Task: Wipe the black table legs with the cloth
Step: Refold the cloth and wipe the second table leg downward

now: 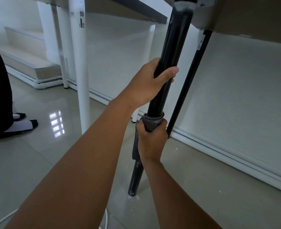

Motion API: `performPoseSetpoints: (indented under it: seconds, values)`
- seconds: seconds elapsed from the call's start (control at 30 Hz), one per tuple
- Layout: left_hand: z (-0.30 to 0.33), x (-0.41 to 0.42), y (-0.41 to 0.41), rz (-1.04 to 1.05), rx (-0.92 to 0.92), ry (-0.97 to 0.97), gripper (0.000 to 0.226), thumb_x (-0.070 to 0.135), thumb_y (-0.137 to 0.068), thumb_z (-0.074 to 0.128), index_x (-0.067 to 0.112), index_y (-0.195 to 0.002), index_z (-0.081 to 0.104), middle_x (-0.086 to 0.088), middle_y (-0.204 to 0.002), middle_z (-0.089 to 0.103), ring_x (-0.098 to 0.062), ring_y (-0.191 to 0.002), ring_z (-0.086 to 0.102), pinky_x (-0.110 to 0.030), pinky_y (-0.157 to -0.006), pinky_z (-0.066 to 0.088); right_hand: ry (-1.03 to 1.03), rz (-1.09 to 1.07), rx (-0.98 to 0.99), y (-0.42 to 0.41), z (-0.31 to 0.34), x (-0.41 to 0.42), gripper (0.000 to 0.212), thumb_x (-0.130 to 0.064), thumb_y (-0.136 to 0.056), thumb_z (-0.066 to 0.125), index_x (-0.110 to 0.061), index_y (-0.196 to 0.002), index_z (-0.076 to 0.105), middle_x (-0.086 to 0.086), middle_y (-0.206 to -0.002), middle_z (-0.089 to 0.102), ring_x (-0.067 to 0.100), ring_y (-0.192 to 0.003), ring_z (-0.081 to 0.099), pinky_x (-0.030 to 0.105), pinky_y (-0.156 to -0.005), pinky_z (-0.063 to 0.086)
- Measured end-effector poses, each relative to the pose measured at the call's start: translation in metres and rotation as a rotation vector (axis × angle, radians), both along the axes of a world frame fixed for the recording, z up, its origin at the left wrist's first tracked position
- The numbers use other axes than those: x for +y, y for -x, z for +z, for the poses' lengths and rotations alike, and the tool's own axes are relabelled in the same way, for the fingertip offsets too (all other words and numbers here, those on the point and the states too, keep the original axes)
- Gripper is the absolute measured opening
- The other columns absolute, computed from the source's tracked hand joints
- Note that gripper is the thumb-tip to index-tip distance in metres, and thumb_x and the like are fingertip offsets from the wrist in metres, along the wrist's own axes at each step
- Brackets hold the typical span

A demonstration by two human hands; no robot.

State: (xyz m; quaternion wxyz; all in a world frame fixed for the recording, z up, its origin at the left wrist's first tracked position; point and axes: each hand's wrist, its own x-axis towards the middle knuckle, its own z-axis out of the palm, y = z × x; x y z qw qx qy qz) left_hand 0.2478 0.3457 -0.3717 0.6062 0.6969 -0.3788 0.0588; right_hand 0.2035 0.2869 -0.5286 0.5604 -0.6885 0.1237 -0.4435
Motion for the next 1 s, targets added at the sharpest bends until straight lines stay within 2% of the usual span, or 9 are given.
performPoseSetpoints:
  seconds: [0.07,0.13,0.33,0.5,0.6,0.7,0.77,0.87,1.0]
  values:
    - [-0.001,0.000,0.000,-0.006,0.011,-0.002,0.027,0.040,-0.100,0.059,0.017,-0.111,0.066,0.003,-0.097,0.076,-0.003,-0.091,0.072,-0.023,-0.085,0.057,0.027,-0.020,-0.046,-0.002,0.009,0.000,0.034,-0.012,-0.080,0.079,-0.030,-0.092,0.051,-0.011,-0.080,0.064,-0.003,-0.069,0.065,0.007,-0.057,0.048]
    - [-0.001,0.000,0.001,-0.006,0.014,0.002,0.027,0.040,-0.099,0.059,0.017,-0.113,0.066,0.003,-0.097,0.076,-0.004,-0.092,0.072,-0.025,-0.087,0.058,0.055,-0.054,-0.120,-0.006,0.031,-0.002,0.031,-0.018,-0.081,0.080,-0.020,-0.098,0.054,-0.015,-0.084,0.064,-0.011,-0.075,0.064,0.002,-0.063,0.045]
    - [-0.003,0.002,0.003,-0.007,0.022,0.025,0.026,0.038,-0.099,0.060,0.017,-0.113,0.067,0.002,-0.098,0.076,-0.005,-0.091,0.073,-0.027,-0.088,0.059,0.115,0.040,-0.145,-0.011,0.056,-0.015,0.035,-0.035,-0.083,0.074,-0.012,-0.106,0.060,-0.003,-0.086,0.072,0.010,-0.075,0.072,0.027,-0.070,0.061]
    - [-0.010,-0.002,0.008,0.024,0.022,0.048,0.032,0.039,-0.100,0.059,0.015,-0.120,0.064,-0.002,-0.105,0.074,-0.013,-0.098,0.071,-0.033,-0.091,0.058,0.037,0.123,-0.035,-0.002,-0.001,-0.016,0.028,-0.032,-0.084,0.075,-0.021,-0.107,0.063,-0.007,-0.084,0.073,0.007,-0.075,0.073,0.024,-0.066,0.061]
    - [-0.015,0.000,0.008,0.030,0.014,0.036,0.035,0.040,-0.100,0.059,0.017,-0.125,0.063,0.002,-0.106,0.073,-0.009,-0.099,0.070,-0.030,-0.091,0.057,-0.009,0.186,0.063,0.007,-0.035,-0.015,0.025,-0.022,-0.086,0.077,-0.028,-0.106,0.063,-0.025,-0.085,0.072,-0.004,-0.075,0.071,0.011,-0.062,0.053]
    - [-0.018,0.003,0.007,0.020,0.032,0.029,0.038,0.041,-0.098,0.061,0.017,-0.128,0.063,0.004,-0.107,0.073,-0.008,-0.101,0.070,-0.035,-0.095,0.057,0.009,0.212,0.088,0.007,-0.028,-0.021,0.025,-0.022,-0.085,0.079,-0.032,-0.101,0.063,-0.033,-0.084,0.070,-0.010,-0.078,0.070,0.004,-0.064,0.050]
    - [-0.021,0.003,0.006,0.016,0.043,0.045,0.038,0.040,-0.097,0.062,0.016,-0.126,0.064,0.003,-0.108,0.075,-0.010,-0.102,0.071,-0.038,-0.096,0.057,0.051,0.185,0.051,0.003,-0.001,-0.024,0.025,-0.028,-0.084,0.079,-0.037,-0.099,0.061,-0.033,-0.085,0.070,-0.009,-0.081,0.070,0.005,-0.067,0.051]
    - [-0.026,0.004,0.006,0.005,0.059,0.068,0.038,0.039,-0.096,0.063,0.016,-0.126,0.064,0.005,-0.110,0.076,-0.006,-0.103,0.072,-0.036,-0.098,0.056,0.055,0.162,-0.074,-0.005,0.033,-0.024,0.025,-0.033,-0.083,0.077,-0.023,-0.103,0.064,-0.023,-0.086,0.073,-0.002,-0.078,0.072,0.008,-0.065,0.052]
    - [-0.031,0.005,0.007,0.008,0.072,0.049,0.040,0.039,-0.096,0.062,0.017,-0.129,0.063,0.007,-0.112,0.075,-0.004,-0.104,0.071,-0.034,-0.097,0.056,0.042,0.189,-0.062,-0.005,0.022,-0.022,0.025,-0.029,-0.083,0.075,-0.020,-0.104,0.064,-0.012,-0.086,0.074,0.005,-0.076,0.072,0.014,-0.065,0.055]
